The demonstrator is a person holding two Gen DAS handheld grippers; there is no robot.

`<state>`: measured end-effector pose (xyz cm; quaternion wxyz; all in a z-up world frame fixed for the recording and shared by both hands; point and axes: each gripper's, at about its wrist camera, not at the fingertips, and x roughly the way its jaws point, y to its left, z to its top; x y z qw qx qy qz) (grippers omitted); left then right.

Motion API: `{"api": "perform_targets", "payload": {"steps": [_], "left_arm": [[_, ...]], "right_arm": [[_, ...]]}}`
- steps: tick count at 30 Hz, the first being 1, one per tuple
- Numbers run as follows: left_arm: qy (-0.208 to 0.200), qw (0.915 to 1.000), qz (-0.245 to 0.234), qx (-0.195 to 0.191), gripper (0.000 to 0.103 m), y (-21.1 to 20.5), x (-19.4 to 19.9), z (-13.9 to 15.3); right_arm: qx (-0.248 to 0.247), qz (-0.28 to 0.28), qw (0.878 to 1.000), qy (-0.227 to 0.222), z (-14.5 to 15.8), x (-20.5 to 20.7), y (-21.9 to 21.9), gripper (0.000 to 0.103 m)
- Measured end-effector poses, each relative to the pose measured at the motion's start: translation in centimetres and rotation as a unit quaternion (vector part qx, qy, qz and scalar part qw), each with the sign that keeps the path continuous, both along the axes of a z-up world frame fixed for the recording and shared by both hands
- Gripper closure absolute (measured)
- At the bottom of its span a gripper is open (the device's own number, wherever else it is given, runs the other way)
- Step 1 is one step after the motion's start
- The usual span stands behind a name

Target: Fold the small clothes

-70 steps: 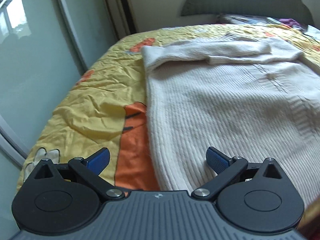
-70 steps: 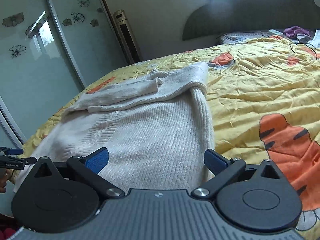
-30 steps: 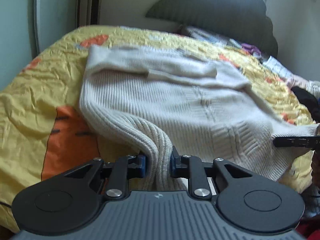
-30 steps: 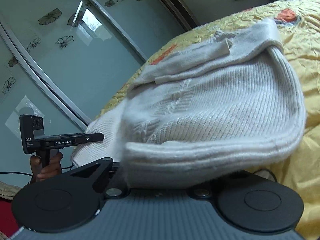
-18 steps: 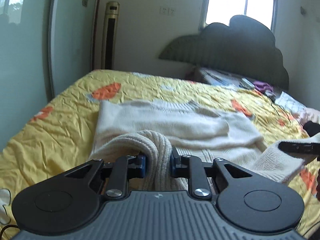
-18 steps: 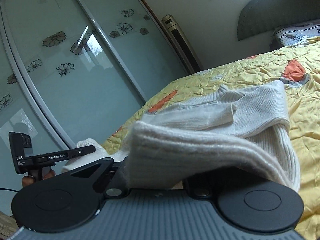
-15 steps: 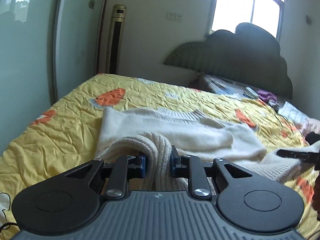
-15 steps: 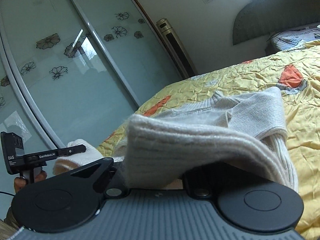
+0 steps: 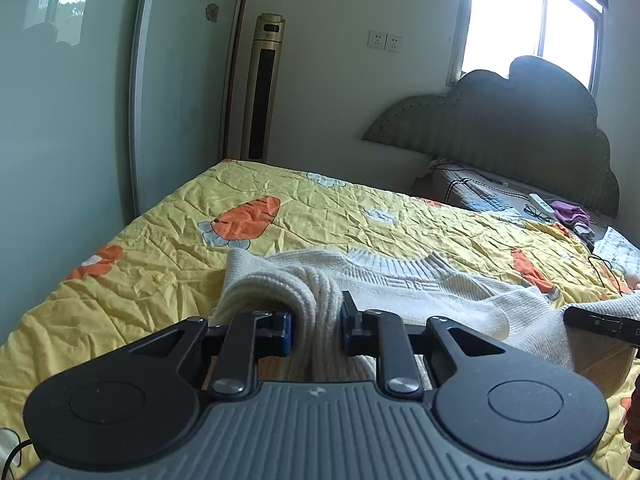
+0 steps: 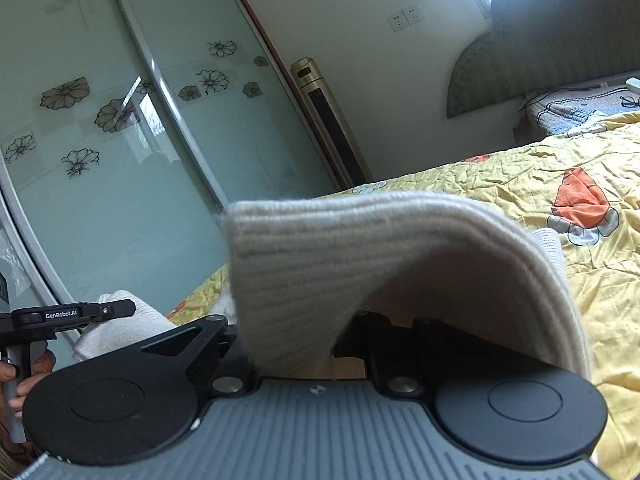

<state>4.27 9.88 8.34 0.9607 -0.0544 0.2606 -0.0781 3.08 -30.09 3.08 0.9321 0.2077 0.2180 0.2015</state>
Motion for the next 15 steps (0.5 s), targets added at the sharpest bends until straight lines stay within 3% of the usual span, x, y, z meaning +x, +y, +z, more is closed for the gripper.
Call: {"api": "perform_targets", "payload": {"steps": [8, 15], "left_arm": [[0.011, 0.9998, -0.005, 0.019, 0.081, -1.4, 4.5, -0.5], [0.047, 0.9981, 0.009, 0.038, 0.081, -2.7, 8.8, -3.2]], "right_arm": [[0.020, -0.033, 0.999, 0.023, -2.0, 4.1, -1.0, 0.089], [0.008, -0.049, 0.997, 0.055, -4.4, 7.4, -0.9, 0.089]]}}
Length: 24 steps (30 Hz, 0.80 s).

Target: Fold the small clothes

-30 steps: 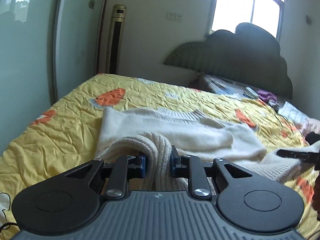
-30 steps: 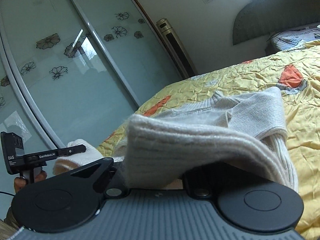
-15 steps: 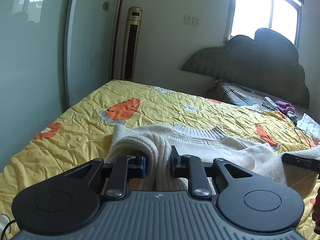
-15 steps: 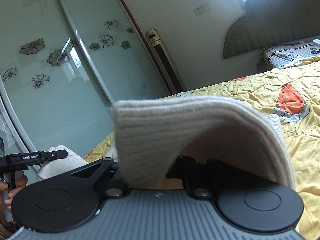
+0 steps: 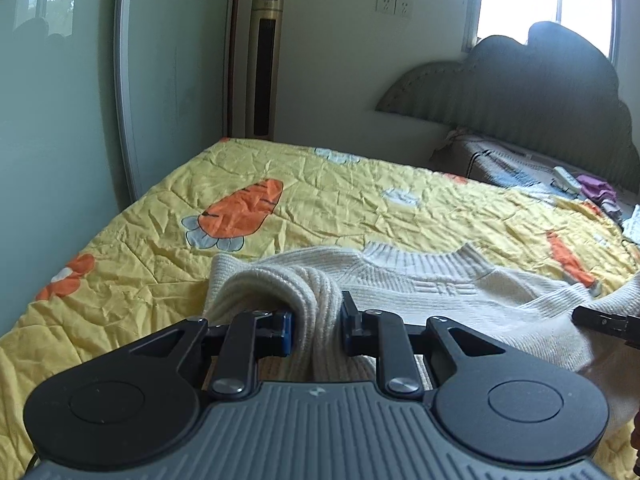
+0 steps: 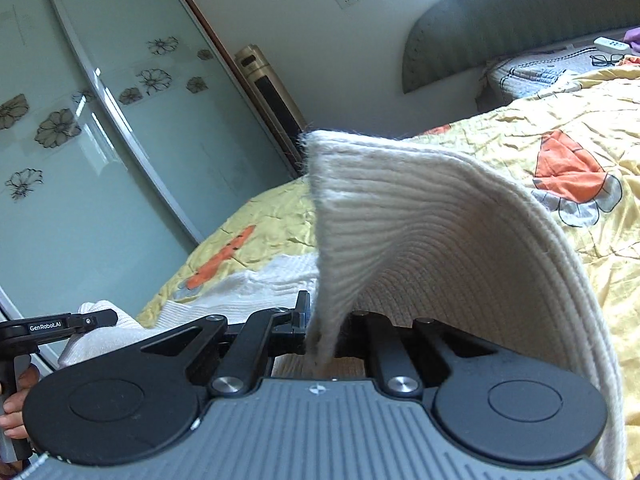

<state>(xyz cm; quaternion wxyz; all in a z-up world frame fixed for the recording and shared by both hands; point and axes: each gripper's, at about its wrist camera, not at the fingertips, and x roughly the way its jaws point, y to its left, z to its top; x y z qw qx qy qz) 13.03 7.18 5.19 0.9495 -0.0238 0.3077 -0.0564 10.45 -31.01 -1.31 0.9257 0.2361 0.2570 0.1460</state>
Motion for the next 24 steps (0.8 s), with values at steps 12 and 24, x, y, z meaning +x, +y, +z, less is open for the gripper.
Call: {"api": "perform_targets", "payload": {"steps": [12, 24], "left_arm": [[0.056, 0.9979, 0.025, -0.022, 0.079, 0.3, 3.8, -2.7], [0.080, 0.9935, 0.051, -0.064, 0.071, 0.8, 4.8, -3.6]], "right_arm": [[0.015, 0.003, 0.999, 0.042, -2.3, 2.8, -0.6, 0.086], [0.012, -0.020, 0.999, 0.041, -2.6, 3.8, 0.4, 0.081]]}}
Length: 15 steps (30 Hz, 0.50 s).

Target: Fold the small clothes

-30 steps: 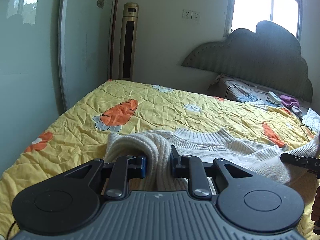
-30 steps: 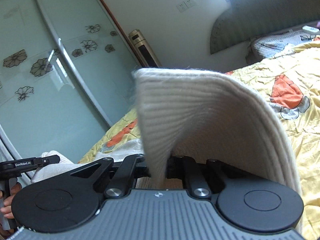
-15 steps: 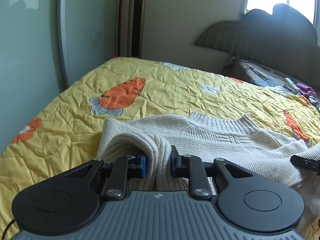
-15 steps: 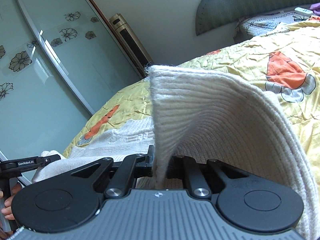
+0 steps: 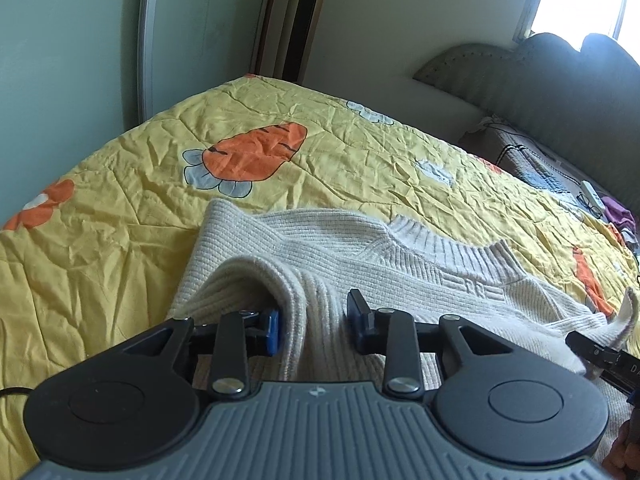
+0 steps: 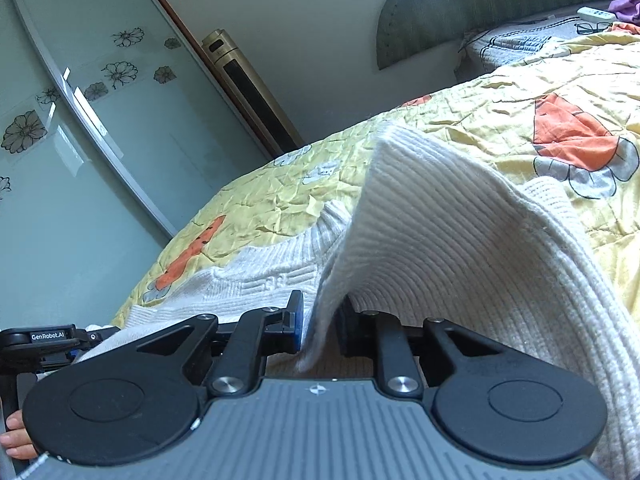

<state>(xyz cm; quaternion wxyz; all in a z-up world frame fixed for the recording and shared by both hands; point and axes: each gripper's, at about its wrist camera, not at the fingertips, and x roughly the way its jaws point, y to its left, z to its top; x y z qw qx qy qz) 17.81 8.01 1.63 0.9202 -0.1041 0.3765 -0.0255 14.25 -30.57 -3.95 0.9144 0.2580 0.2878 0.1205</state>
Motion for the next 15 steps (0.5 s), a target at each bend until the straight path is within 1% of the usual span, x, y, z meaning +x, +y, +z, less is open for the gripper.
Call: {"api": "perform_targets", "payload": {"steps": [1, 3, 4, 5, 7, 8, 9, 13, 15], "left_arm": [[0.001, 1.0000, 0.001, 0.001, 0.070, -0.1, 0.0, -0.1], [0.003, 1.0000, 0.002, -0.005, 0.067, 0.0, 0.2, -0.1], [0.005, 0.9999, 0.002, -0.013, 0.061, 0.1, 0.3, 0.0], [0.008, 0.9996, 0.003, -0.026, 0.052, 0.3, 0.5, 0.1], [0.011, 0.9980, 0.009, -0.062, 0.040, 0.8, 0.7, 0.3], [0.011, 0.9969, 0.015, -0.076, 0.039, 1.0, 0.8, 0.3], [0.010, 0.9963, 0.021, -0.083, 0.039, 1.1, 0.8, 0.4], [0.009, 0.9960, 0.040, -0.079, 0.039, 1.2, 0.9, 0.3], [0.013, 0.9957, 0.050, -0.077, 0.039, 1.3, 1.1, 0.2]], "right_arm": [[0.002, -0.003, 1.000, 0.001, 0.1, 0.1, 0.0, 0.078], [0.011, -0.004, 1.000, -0.001, 0.3, 0.2, 0.1, 0.068], [0.016, -0.002, 1.000, -0.005, 0.4, 0.4, 0.2, 0.059], [0.020, -0.001, 1.000, -0.009, 0.5, 0.5, 0.4, 0.053], [0.025, -0.004, 1.000, -0.017, 0.8, 0.9, 0.8, 0.052], [0.028, -0.004, 0.999, -0.020, 1.0, 1.1, 1.1, 0.051], [0.032, -0.003, 0.999, -0.025, 1.0, 1.4, 1.1, 0.050], [0.028, 0.000, 0.999, -0.040, 0.7, 1.6, 1.5, 0.040], [0.027, 0.003, 0.999, -0.031, 0.2, 1.7, 1.4, 0.040]]}}
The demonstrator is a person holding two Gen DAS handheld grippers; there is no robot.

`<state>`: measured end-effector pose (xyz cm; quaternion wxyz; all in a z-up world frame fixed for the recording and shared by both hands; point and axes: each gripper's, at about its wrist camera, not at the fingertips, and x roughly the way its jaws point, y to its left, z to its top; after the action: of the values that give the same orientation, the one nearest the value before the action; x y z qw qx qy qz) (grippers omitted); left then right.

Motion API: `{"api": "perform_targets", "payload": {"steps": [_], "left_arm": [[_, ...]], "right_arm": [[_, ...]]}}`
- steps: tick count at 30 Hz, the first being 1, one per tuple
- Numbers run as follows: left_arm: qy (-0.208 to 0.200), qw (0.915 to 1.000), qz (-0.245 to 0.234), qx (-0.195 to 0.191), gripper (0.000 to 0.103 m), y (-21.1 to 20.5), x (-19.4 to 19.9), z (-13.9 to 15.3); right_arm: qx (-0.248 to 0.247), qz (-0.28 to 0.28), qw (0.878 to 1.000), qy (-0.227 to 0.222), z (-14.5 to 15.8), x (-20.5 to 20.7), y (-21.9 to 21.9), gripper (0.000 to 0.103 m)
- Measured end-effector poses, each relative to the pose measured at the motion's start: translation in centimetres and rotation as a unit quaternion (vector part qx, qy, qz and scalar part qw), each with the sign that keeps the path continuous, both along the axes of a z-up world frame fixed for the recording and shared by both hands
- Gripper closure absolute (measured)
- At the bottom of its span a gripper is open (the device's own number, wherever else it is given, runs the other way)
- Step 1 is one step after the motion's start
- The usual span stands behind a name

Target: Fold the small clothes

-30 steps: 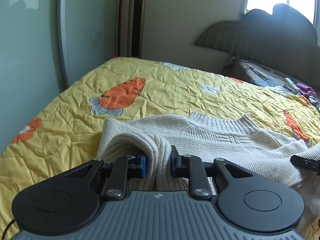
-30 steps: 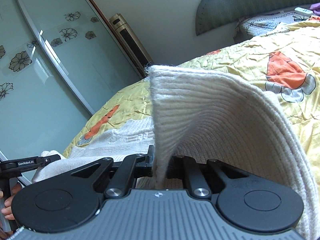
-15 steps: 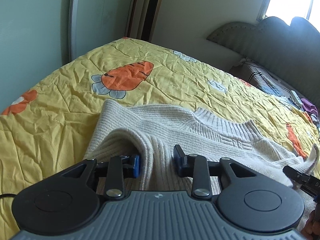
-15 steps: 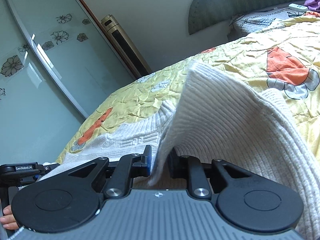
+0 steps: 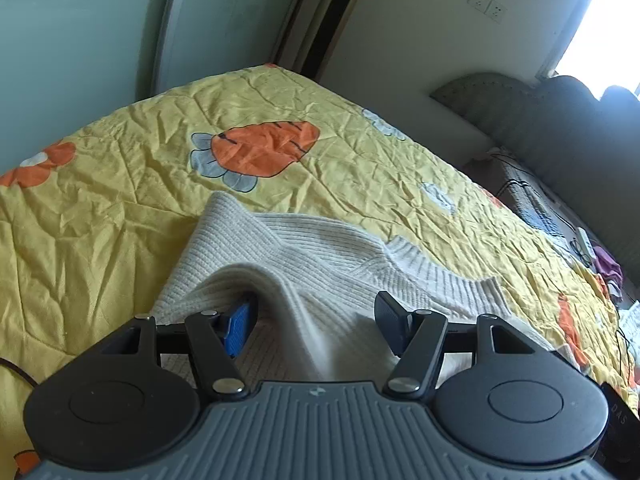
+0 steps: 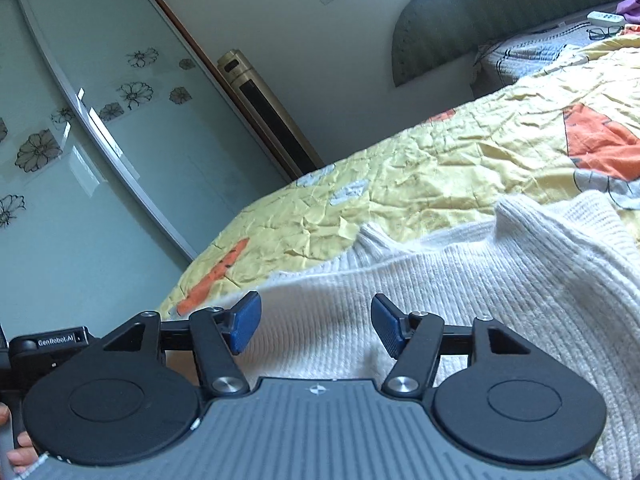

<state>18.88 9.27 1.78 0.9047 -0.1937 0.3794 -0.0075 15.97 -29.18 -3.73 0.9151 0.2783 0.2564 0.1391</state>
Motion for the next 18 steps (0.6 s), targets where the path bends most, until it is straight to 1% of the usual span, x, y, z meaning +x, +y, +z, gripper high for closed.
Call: {"api": "perform_targets", "payload": {"steps": [3, 6, 7, 8, 10, 11, 13, 14, 15, 16, 17, 18], "left_arm": [[0.003, 0.9997, 0.022, -0.011, 0.039, 0.4, 0.4, -0.1], [-0.002, 0.9986, 0.047, -0.023, 0.039, 0.8, 0.6, 0.3], [-0.007, 0.9979, 0.062, -0.016, 0.039, 0.9, 0.6, 0.4], [-0.010, 0.9967, 0.081, -0.002, 0.039, 1.0, 0.6, 0.6], [-0.014, 0.9924, 0.118, 0.031, 0.039, 1.0, 0.3, 0.9], [-0.016, 0.9910, 0.126, 0.041, 0.039, 1.1, 0.0, 1.0], [-0.015, 0.9921, 0.114, 0.051, 0.038, 0.7, -0.3, 0.9], [-0.013, 0.9930, 0.102, 0.058, 0.038, 0.2, -0.5, 0.7], [-0.013, 0.9934, 0.089, 0.071, 0.038, -0.5, -0.7, 0.6], [-0.013, 0.9931, 0.077, 0.088, 0.038, -1.3, -0.8, 0.5], [-0.016, 0.9918, 0.064, 0.109, 0.038, -2.3, -0.9, 0.3], [-0.020, 0.9898, 0.051, 0.131, 0.038, -3.3, -1.0, 0.0]], "right_arm": [[0.019, -0.001, 1.000, 0.007, -0.8, -0.1, -0.9, 0.034], [0.042, -0.011, 0.999, 0.008, -1.2, -0.4, -2.1, 0.032], [0.043, -0.021, 0.999, 0.008, -1.2, -0.5, -2.6, 0.028], [0.038, -0.034, 0.999, 0.008, -1.1, -0.7, -3.0, 0.026], [0.027, -0.056, 0.998, 0.001, -0.8, -1.1, -3.8, 0.027], [0.024, -0.066, 0.998, -0.003, -0.7, -1.3, -4.1, 0.027], [0.026, -0.080, 0.996, -0.010, -0.6, -1.6, -4.7, 0.026], [0.026, -0.077, 0.997, -0.012, -0.5, -1.7, -4.8, 0.023], [0.023, -0.067, 0.997, -0.013, -0.4, -1.6, -4.6, 0.021], [0.015, -0.049, 0.999, -0.013, -0.3, -1.4, -4.1, 0.015], [0.007, -0.035, 0.999, -0.014, -0.2, -1.3, -3.6, 0.013], [-0.007, -0.021, 1.000, -0.015, -0.1, -1.2, -2.9, 0.012]]}}
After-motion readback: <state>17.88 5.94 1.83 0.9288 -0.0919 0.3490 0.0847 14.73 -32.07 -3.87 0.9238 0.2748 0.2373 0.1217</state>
